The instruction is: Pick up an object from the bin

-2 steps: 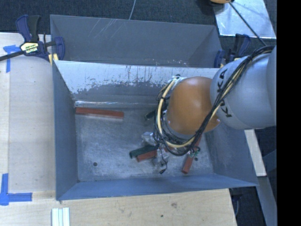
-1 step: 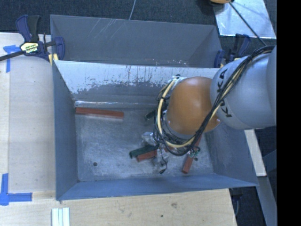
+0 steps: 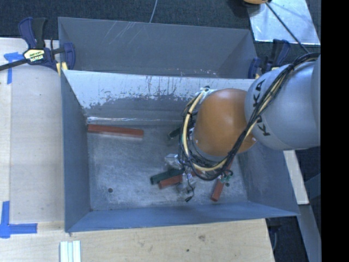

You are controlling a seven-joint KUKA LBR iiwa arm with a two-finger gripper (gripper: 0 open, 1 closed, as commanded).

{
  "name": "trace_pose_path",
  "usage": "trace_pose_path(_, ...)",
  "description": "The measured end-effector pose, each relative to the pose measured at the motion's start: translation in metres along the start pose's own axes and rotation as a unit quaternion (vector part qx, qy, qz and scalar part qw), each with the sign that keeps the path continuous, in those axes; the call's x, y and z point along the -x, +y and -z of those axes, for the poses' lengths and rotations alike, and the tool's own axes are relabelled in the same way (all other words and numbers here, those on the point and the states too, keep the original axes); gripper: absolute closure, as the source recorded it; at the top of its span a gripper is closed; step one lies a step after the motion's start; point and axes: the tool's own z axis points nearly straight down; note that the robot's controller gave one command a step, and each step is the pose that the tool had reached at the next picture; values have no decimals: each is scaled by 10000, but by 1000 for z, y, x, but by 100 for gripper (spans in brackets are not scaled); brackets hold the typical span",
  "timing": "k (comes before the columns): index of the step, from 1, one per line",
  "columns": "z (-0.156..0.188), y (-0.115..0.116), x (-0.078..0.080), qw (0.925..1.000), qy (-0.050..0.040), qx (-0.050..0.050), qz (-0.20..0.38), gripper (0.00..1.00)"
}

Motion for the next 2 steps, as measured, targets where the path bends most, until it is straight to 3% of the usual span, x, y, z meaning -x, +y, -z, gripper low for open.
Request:
trace_pose_path(1,18,2,-2,10000,47,25,3,100)
trace_pose_path(2,35,1,0,10000,11,10,-1,100)
